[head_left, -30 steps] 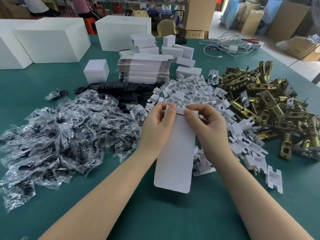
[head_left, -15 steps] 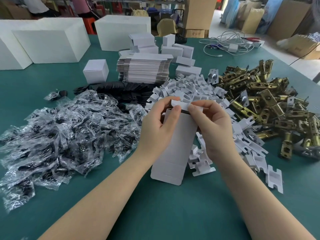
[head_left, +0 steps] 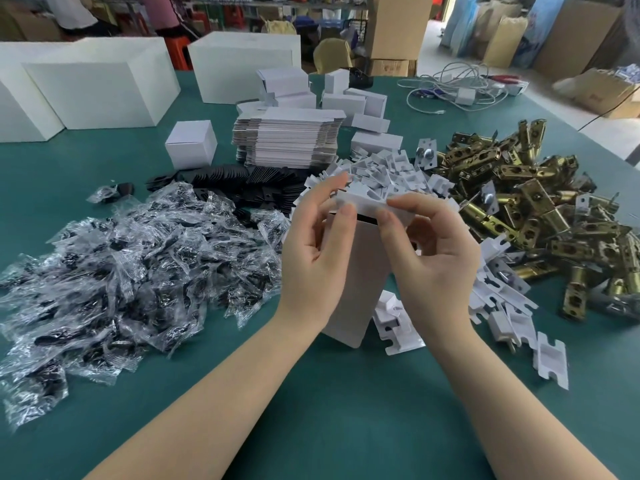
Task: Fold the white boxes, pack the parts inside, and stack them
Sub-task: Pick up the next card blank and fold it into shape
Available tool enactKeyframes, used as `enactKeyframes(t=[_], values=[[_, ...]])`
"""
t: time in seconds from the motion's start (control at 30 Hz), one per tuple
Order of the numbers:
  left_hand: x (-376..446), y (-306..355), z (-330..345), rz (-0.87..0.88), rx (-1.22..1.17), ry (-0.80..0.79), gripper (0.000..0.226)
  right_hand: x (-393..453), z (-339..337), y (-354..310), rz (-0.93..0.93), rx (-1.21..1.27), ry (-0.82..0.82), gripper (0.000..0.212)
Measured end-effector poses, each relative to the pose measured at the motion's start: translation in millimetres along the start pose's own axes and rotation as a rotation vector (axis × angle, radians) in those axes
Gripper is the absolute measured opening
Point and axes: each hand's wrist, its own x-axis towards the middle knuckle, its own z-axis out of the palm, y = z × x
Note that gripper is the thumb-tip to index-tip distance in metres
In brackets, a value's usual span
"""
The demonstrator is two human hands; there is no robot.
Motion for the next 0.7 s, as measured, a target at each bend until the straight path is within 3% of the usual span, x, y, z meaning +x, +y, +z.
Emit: enactKeyframes(t=[0.3,0.7], values=[[1.2,2.8,-1.7,-0.026,-0.17,-0.001,0.013,1.6,-1.6,-0.4,-0.003,0.081,-0.077,0.012],[3.1,2.4,-2.2,-0.062,-0.151,-0.006,0.015,7.1,-8.3,4.9,-0.001,0.095,-0.112,0.012]])
